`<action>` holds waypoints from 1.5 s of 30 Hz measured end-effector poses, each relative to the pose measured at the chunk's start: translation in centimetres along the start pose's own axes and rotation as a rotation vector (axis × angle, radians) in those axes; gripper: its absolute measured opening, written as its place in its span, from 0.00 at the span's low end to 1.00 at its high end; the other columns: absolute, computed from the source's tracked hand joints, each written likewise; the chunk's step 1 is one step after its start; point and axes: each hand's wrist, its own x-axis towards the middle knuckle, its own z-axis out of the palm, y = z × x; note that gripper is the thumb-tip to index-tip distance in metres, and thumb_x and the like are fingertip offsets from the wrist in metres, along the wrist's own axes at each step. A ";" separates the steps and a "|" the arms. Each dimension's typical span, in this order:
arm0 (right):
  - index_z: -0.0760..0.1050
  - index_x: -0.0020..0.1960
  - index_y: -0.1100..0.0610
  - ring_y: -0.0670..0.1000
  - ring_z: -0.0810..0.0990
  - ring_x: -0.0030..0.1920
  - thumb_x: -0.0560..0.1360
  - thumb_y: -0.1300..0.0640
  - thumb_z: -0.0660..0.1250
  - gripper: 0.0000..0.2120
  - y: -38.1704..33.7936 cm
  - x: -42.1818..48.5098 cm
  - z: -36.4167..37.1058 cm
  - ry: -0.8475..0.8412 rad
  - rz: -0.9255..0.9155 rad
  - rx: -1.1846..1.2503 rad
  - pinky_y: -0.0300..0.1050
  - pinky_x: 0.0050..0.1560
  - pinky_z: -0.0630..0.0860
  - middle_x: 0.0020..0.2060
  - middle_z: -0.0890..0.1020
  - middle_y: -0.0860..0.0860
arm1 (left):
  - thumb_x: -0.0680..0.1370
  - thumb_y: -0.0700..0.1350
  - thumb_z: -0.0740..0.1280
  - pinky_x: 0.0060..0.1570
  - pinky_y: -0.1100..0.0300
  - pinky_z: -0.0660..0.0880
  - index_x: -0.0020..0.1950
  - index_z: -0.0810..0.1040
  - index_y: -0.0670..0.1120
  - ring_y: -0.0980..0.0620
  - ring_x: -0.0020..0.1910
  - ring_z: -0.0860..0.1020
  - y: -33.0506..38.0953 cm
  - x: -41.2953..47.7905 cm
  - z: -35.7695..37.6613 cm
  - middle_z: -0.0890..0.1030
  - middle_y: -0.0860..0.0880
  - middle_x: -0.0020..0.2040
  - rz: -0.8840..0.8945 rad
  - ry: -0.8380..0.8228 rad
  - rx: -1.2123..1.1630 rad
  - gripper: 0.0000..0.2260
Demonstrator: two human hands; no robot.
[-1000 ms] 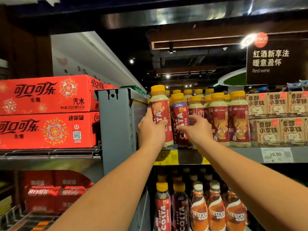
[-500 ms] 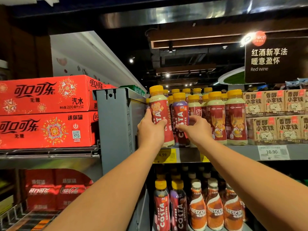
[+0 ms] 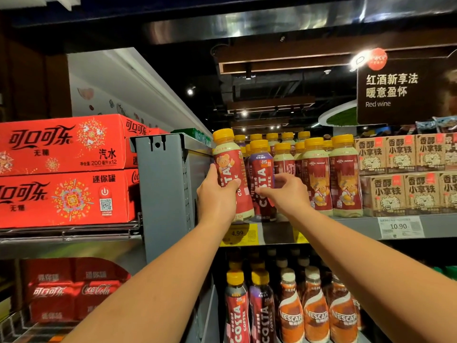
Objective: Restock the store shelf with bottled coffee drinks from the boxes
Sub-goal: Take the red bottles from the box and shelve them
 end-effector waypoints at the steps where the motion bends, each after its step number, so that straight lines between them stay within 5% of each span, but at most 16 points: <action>1: 0.76 0.59 0.56 0.49 0.80 0.47 0.65 0.46 0.77 0.26 0.1 0.0 0.0 -0.006 0.001 0.004 0.51 0.51 0.79 0.50 0.82 0.50 | 0.77 0.47 0.67 0.55 0.46 0.77 0.74 0.63 0.51 0.47 0.57 0.77 0.0 -0.1 0.1 0.74 0.46 0.63 0.001 -0.007 -0.002 0.26; 11: 0.78 0.57 0.53 0.48 0.80 0.45 0.70 0.57 0.74 0.16 0.2 -0.5 -1.0 -0.107 0.050 0.147 0.42 0.41 0.78 0.48 0.81 0.49 | 0.76 0.47 0.69 0.56 0.44 0.76 0.74 0.62 0.53 0.47 0.59 0.76 -0.4 -1.0 1.3 0.73 0.46 0.65 -0.011 -0.071 -0.041 0.29; 14: 0.79 0.54 0.53 0.45 0.79 0.46 0.72 0.60 0.68 0.11 -0.2 -1.1 -2.2 -0.021 -0.007 0.156 0.48 0.49 0.79 0.49 0.81 0.48 | 0.76 0.47 0.69 0.56 0.44 0.77 0.75 0.62 0.52 0.47 0.60 0.76 0.0 -0.9 1.9 0.73 0.46 0.65 -0.018 -0.064 -0.069 0.29; 20: 0.78 0.61 0.53 0.48 0.80 0.53 0.69 0.55 0.72 0.21 -0.5 -2.9 -4.6 -0.185 -0.170 0.140 0.52 0.56 0.78 0.53 0.82 0.48 | 0.74 0.45 0.71 0.39 0.63 0.73 0.69 0.68 0.50 0.59 0.46 0.77 1.8 -1.4 4.2 0.77 0.57 0.49 0.093 -0.037 -0.083 0.25; 24: 0.76 0.58 0.50 0.41 0.81 0.44 0.63 0.45 0.76 0.25 -0.4 -3.3 -5.7 -0.083 -0.215 0.006 0.41 0.45 0.80 0.44 0.82 0.41 | 0.73 0.43 0.73 0.49 0.53 0.78 0.68 0.69 0.49 0.53 0.52 0.78 3.0 -2.2 6.1 0.78 0.53 0.53 0.109 -0.055 -0.107 0.26; 28: 0.78 0.56 0.53 0.44 0.82 0.40 0.65 0.47 0.75 0.21 -0.2 -3.0 -6.6 0.009 -0.199 -0.071 0.46 0.41 0.82 0.41 0.82 0.45 | 0.71 0.43 0.74 0.56 0.50 0.77 0.69 0.69 0.48 0.52 0.57 0.76 3.3 -2.5 7.4 0.77 0.49 0.61 0.110 -0.088 -0.101 0.28; 33: 0.79 0.54 0.53 0.46 0.81 0.45 0.64 0.47 0.77 0.21 0.1 -2.5 -6.8 0.082 -0.119 -0.050 0.49 0.49 0.80 0.44 0.83 0.47 | 0.76 0.43 0.69 0.36 0.78 0.71 0.66 0.74 0.44 0.60 0.44 0.75 3.6 -1.7 7.3 0.79 0.50 0.55 0.133 -0.038 -0.122 0.18; 36: 0.78 0.52 0.54 0.47 0.81 0.44 0.65 0.48 0.77 0.19 0.4 -2.2 -6.5 0.118 -0.075 -0.079 0.44 0.47 0.78 0.45 0.84 0.48 | 0.77 0.43 0.68 0.52 0.64 0.72 0.62 0.76 0.45 0.53 0.54 0.75 2.8 -1.0 6.8 0.77 0.47 0.59 0.139 0.104 0.015 0.14; 38: 0.78 0.53 0.55 0.48 0.81 0.45 0.67 0.49 0.76 0.18 0.6 -2.1 -6.1 0.130 -0.065 -0.094 0.43 0.47 0.78 0.47 0.83 0.49 | 0.76 0.44 0.68 0.52 0.58 0.70 0.63 0.74 0.45 0.52 0.53 0.72 2.1 -0.7 6.6 0.73 0.46 0.60 0.087 0.126 0.073 0.15; 45: 0.75 0.58 0.56 0.50 0.78 0.47 0.69 0.53 0.75 0.20 0.8 -1.6 -4.3 0.163 -0.026 -0.043 0.43 0.46 0.76 0.49 0.81 0.51 | 0.73 0.47 0.72 0.59 0.46 0.72 0.70 0.65 0.47 0.44 0.60 0.73 0.1 -0.3 6.8 0.72 0.44 0.63 -0.033 -0.070 0.182 0.28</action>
